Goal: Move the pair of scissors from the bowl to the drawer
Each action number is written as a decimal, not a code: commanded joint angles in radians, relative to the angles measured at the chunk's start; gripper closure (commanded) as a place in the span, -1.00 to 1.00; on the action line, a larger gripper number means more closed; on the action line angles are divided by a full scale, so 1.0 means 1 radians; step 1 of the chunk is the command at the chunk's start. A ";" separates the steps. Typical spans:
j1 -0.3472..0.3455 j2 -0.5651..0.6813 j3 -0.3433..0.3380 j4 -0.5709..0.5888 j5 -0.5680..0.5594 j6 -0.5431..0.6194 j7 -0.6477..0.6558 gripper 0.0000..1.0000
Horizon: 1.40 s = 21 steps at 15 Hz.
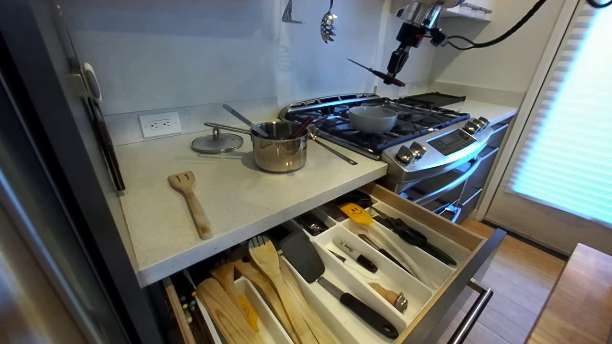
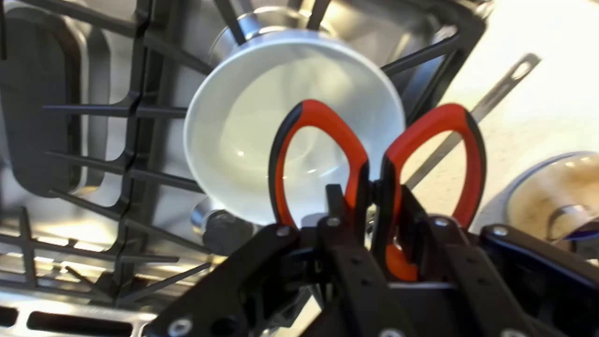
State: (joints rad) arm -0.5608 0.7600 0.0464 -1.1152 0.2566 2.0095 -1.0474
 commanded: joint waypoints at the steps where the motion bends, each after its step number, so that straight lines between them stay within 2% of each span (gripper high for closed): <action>1: -0.057 -0.208 0.026 -0.239 0.028 -0.166 -0.127 0.85; 6: -0.054 -0.338 0.044 -0.476 0.042 -0.329 -0.240 0.85; 7: -0.006 -0.350 -0.010 -0.521 0.067 -0.357 -0.272 0.85; 8: 0.005 -0.353 -0.017 -0.549 0.069 -0.392 -0.296 0.85; 9: 0.030 -0.296 -0.046 -0.427 0.059 -0.378 -0.247 0.42; 11: 0.049 -0.311 -0.057 -0.494 0.064 -0.393 -0.275 0.42; 15: 0.053 -0.323 -0.065 -0.512 0.065 -0.393 -0.286 0.42; 16: 0.053 -0.324 -0.066 -0.512 0.065 -0.393 -0.286 0.85; 21: 0.150 -0.400 -0.111 -0.789 -0.041 -0.340 -0.314 0.85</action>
State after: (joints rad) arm -0.4701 0.4288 -0.0240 -1.7110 0.2556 1.6278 -1.3336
